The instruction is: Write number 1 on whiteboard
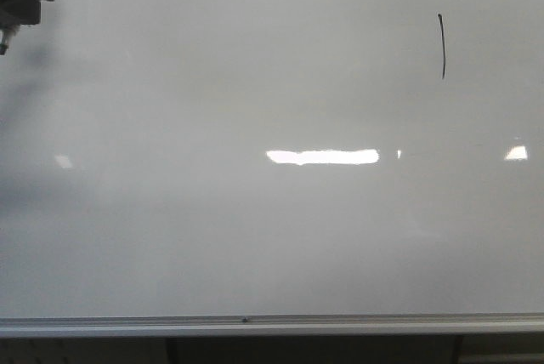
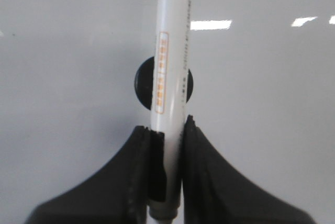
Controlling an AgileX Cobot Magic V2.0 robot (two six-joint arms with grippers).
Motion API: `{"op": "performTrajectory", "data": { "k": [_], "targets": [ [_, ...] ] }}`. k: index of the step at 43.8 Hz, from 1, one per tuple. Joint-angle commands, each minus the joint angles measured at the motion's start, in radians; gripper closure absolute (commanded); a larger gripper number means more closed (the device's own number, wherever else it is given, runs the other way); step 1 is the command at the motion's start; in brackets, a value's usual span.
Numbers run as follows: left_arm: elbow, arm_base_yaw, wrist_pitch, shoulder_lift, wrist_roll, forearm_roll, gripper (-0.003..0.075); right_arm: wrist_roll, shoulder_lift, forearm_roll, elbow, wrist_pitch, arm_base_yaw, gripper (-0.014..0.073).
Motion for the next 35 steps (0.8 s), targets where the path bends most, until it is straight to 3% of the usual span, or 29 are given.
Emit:
{"op": "performTrajectory", "data": {
  "k": [1,35],
  "targets": [
    [-0.031,0.003,-0.137,0.02,-0.01,-0.006,0.0713,0.002,-0.008,0.024,-0.027,-0.049,-0.004,0.0034],
    [-0.05,0.003,-0.117,0.157,-0.012,-0.006,0.0707,0.002,-0.008,0.026,-0.027,-0.049,-0.004,0.0034]
  ]
}}
